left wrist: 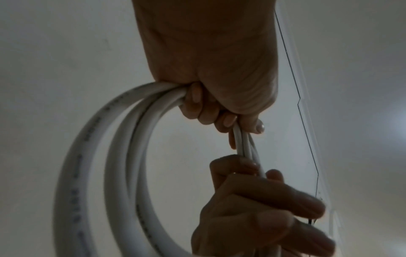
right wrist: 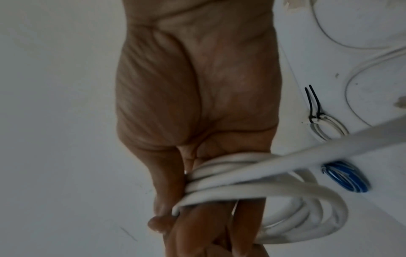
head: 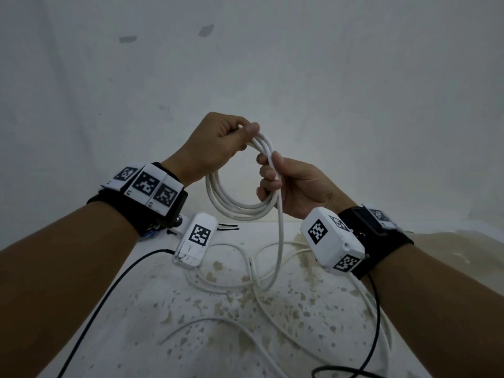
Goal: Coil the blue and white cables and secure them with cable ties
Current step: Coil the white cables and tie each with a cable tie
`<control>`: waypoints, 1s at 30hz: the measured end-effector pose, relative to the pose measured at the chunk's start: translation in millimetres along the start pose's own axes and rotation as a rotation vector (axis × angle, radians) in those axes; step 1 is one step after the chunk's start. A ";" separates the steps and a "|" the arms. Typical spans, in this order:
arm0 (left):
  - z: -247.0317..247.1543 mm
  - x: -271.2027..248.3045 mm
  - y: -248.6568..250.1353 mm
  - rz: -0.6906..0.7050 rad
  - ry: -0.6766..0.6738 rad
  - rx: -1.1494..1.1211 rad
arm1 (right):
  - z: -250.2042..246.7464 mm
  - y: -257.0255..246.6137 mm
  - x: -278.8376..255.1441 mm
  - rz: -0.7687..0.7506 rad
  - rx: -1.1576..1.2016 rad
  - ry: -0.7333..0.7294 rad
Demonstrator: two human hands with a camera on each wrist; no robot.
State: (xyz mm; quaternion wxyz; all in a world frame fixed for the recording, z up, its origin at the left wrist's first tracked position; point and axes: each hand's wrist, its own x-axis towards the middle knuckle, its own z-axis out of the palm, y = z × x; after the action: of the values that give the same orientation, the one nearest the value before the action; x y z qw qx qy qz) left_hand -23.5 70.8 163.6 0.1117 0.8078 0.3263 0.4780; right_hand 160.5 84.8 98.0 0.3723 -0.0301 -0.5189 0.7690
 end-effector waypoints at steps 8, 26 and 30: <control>1.8 3.2 -3.7 0.056 -0.003 0.197 | 3.2 -3.3 7.1 0.109 -0.002 0.103; 15.1 1.5 -3.6 -0.073 0.085 0.354 | 22.0 -2.8 4.6 0.026 -0.313 0.393; 20.5 -2.3 -8.2 -0.111 0.112 0.307 | 23.8 -3.0 5.3 0.075 -0.350 0.466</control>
State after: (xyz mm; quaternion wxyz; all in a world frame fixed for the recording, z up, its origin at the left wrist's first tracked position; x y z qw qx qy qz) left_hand -10.4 78.2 147.3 -0.0051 0.7681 0.4455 0.4599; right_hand 148.0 70.1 113.2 0.4417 -0.2887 -0.5427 0.6535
